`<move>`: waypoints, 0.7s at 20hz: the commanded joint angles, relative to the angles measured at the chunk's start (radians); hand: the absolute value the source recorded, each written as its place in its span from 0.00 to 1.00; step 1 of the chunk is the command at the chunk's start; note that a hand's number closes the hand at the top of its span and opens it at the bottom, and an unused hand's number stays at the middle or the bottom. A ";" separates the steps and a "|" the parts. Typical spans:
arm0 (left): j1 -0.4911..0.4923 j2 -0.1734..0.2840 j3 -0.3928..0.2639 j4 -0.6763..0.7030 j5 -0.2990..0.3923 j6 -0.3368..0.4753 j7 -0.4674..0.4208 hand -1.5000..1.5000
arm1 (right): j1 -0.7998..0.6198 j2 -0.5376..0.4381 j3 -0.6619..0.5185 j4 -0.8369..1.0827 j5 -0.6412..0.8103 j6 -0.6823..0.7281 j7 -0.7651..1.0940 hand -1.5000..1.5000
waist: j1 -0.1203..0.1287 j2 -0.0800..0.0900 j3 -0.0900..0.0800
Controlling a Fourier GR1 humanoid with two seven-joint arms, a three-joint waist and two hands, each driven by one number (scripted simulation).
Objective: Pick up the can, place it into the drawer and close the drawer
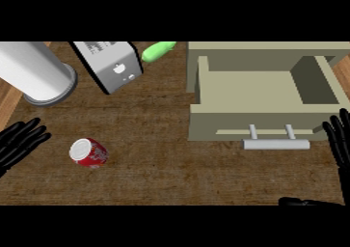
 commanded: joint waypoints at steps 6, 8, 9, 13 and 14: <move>-0.087 -0.107 0.007 0.159 -0.171 -0.075 -0.055 0.00 | -0.016 0.037 0.013 -0.010 0.045 -0.010 0.019 0.00 | 0.000 0.001 -0.001; -0.064 -0.139 -0.005 0.160 -0.239 -0.077 -0.072 0.00 | -0.008 -0.007 -0.061 0.028 -0.032 0.052 -0.010 0.00 | 0.000 0.000 0.000; -0.115 -0.142 -0.009 0.178 -0.227 -0.069 -0.062 0.00 | -0.004 0.022 -0.056 0.048 -0.017 0.035 -0.044 0.00 | -0.001 0.000 0.000; -0.076 -0.191 -0.001 0.269 -0.362 -0.131 -0.186 0.00 | 0.001 0.014 -0.058 0.026 -0.009 0.046 -0.016 0.00 | 0.000 0.001 -0.001; -0.099 -0.176 0.013 0.266 -0.337 -0.134 -0.178 0.00 | 0.072 0.046 -0.026 -0.003 0.023 0.058 -0.065 0.00 | -0.002 0.000 0.000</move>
